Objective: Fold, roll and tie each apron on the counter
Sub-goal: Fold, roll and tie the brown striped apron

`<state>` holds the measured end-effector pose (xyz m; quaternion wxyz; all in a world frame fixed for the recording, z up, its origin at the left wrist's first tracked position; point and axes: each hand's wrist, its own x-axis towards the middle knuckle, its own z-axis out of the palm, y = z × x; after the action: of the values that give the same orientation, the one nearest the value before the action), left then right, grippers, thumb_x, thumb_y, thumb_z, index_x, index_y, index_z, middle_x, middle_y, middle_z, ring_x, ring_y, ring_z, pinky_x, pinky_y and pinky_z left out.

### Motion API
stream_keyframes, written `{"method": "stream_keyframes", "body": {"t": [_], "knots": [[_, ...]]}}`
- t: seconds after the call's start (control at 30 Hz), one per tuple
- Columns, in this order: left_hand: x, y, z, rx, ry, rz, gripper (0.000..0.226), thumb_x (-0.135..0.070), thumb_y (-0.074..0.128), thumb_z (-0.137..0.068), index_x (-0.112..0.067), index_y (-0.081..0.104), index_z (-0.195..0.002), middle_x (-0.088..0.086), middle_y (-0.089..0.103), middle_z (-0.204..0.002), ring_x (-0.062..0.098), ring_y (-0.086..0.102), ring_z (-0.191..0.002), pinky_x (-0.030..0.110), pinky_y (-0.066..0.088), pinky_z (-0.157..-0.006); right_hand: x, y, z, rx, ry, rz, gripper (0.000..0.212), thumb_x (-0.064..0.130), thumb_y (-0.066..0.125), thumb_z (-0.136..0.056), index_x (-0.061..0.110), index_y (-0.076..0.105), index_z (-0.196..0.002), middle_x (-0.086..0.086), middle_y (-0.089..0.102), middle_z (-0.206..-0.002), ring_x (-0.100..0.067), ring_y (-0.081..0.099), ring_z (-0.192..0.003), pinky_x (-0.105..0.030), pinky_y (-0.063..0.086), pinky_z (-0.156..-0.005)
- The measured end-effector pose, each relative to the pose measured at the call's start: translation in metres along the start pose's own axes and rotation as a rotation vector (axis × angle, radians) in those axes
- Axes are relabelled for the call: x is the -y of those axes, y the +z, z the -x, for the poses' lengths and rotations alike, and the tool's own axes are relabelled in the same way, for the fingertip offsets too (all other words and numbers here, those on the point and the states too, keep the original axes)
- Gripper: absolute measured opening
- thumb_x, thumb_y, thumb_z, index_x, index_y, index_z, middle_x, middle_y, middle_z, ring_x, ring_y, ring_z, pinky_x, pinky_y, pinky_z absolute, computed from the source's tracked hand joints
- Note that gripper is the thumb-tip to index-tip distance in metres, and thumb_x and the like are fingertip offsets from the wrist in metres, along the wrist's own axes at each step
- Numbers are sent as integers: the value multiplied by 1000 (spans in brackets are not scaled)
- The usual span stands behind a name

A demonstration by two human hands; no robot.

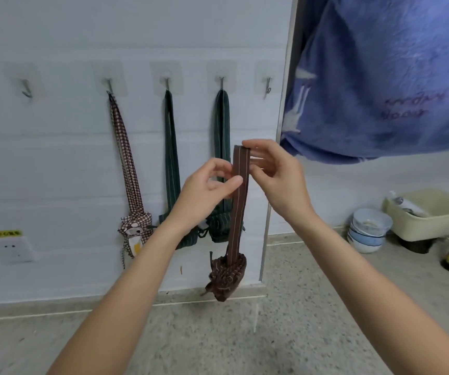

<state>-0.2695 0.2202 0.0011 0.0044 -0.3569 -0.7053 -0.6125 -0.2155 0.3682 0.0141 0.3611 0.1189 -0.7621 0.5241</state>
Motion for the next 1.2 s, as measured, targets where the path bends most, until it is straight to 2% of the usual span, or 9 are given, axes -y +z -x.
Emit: {"method": "stream_keyframes", "body": {"t": [0.17, 0.33, 0.5, 0.63, 0.8, 1.0, 1.07, 1.13, 1.2], "knots": [[-14, 14, -43, 44, 63, -28, 21, -25, 59, -90, -16, 60, -110, 2, 71, -90, 14, 68, -77, 26, 55, -66, -4, -15, -24, -154, -70, 193, 26, -1, 56, -88, 14, 63, -107, 5, 69, -95, -9, 68, -83, -26, 57, -74], [-23, 27, -105, -118, 134, -25, 15, -24, 58, -92, -12, 66, -97, 7, 70, -85, 11, 63, -71, 19, 46, -51, -19, -36, -72, -352, -174, 394, 15, 12, 59, -87, 14, 67, -99, 4, 72, -84, -6, 69, -78, -37, 56, -74], [-21, 39, -155, -276, 203, -83, 16, -32, 59, -88, -19, 68, -89, 2, 70, -79, 14, 63, -69, 32, 52, -59, -26, -40, -114, -496, -253, 601, 16, 16, 57, -86, 16, 68, -97, 2, 72, -78, -17, 67, -70, -41, 53, -69], [-20, 36, -178, -364, 239, -154, 13, -35, 57, -86, -25, 65, -83, -7, 66, -71, 8, 57, -56, 38, 54, -63, -29, -40, -139, -485, -254, 704, 18, 16, 56, -86, 17, 67, -100, 4, 72, -82, -19, 67, -75, -42, 52, -68], [-13, 34, -185, -371, 256, -327, 17, -34, 56, -90, -21, 65, -84, -2, 70, -76, 15, 64, -61, 36, 55, -66, -30, -39, -150, -471, -237, 746, 14, 27, 58, -88, 16, 66, -91, 7, 69, -77, -10, 63, -69, -35, 52, -62], [3, 39, -176, -283, 199, -258, 9, -23, 65, -85, -16, 64, -91, -4, 68, -75, 11, 67, -65, 38, 58, -64, -47, -43, -132, -347, -41, 446, 14, 22, 56, -85, 19, 60, -97, 5, 66, -79, -10, 63, -74, -34, 52, -75], [7, 40, -165, -281, 238, -297, 20, -24, 66, -83, -17, 61, -101, -7, 67, -83, 8, 66, -67, 33, 58, -66, -56, -47, -115, -333, -43, 404, 16, 18, 57, -85, 17, 60, -101, 8, 66, -82, -6, 62, -79, -25, 51, -75], [15, 44, -147, -271, 289, -340, 31, -24, 66, -83, -17, 56, -111, -10, 63, -91, 3, 63, -69, 19, 53, -66, -72, -52, -93, -324, -15, 385, 15, 13, 56, -85, 16, 60, -100, 9, 65, -86, -4, 61, -82, -18, 48, -73], [31, 50, -127, -255, 285, -371, 35, -25, 66, -84, -17, 52, -114, -9, 60, -100, 1, 61, -73, 13, 48, -69, -98, -58, -69, -279, 79, 384, 20, 7, 54, -84, 16, 61, -100, 7, 64, -92, -6, 60, -85, -19, 47, -75]]}}
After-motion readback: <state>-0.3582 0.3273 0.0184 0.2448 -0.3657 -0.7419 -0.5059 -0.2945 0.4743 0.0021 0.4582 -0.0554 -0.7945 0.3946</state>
